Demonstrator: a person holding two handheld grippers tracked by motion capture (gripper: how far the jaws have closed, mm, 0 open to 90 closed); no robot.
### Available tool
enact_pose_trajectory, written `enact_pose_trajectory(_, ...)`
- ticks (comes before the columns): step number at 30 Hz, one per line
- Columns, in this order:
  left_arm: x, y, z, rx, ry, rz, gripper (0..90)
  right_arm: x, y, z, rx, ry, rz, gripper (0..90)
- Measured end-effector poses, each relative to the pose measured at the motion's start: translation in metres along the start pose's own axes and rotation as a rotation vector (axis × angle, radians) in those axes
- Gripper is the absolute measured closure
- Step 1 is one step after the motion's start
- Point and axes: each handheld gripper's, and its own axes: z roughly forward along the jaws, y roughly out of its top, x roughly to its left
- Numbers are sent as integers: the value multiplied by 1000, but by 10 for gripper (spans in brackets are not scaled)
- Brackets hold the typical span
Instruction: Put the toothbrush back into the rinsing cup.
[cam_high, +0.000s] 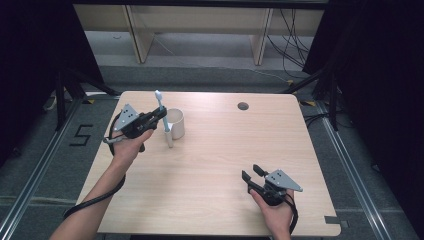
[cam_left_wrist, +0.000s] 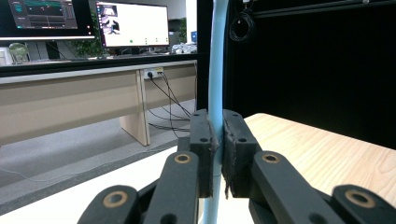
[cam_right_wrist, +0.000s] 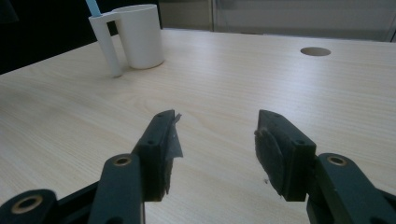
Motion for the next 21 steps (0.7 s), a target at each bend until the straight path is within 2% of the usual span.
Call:
enact_pose_trajectory(2, 0, -2, 0, 1, 1, -3, 832, 0, 0, 0, 2, 0, 2, 487)
enact_pose_trajectory(3, 0, -3, 0, 0, 2, -8, 832, 2, 0, -1, 11, 0, 37, 487)
enact_pose_trajectory(8, 0, -7, 0, 12, 4, -6, 832, -2, 0, -1, 3, -10, -3, 487)
enact_pose_trajectory(9, 0, -7, 0, 12, 5, -9, 832, -2, 0, -2, 15, -20, -11, 487)
enact_pose_trajectory(12, 0, -9, 0, 9, 7, -10, 831, -2, 0, -1, 9, -6, 1, 487)
enact_pose_trajectory(14, -1, -10, 1, 6, 8, -10, 831, -2, 0, -2, 15, -16, -3, 487)
enact_pose_trajectory(15, -1, -10, 1, 11, 10, -9, 832, 0, 0, -2, 23, -14, 20, 487)
enact_pose_trajectory(17, -2, -12, 1, 11, 8, -7, 831, 1, -1, -1, 11, -1, 19, 487)
enact_pose_trajectory(21, -2, -15, 1, 15, 11, -12, 831, 1, -1, -2, 19, 5, 23, 487)
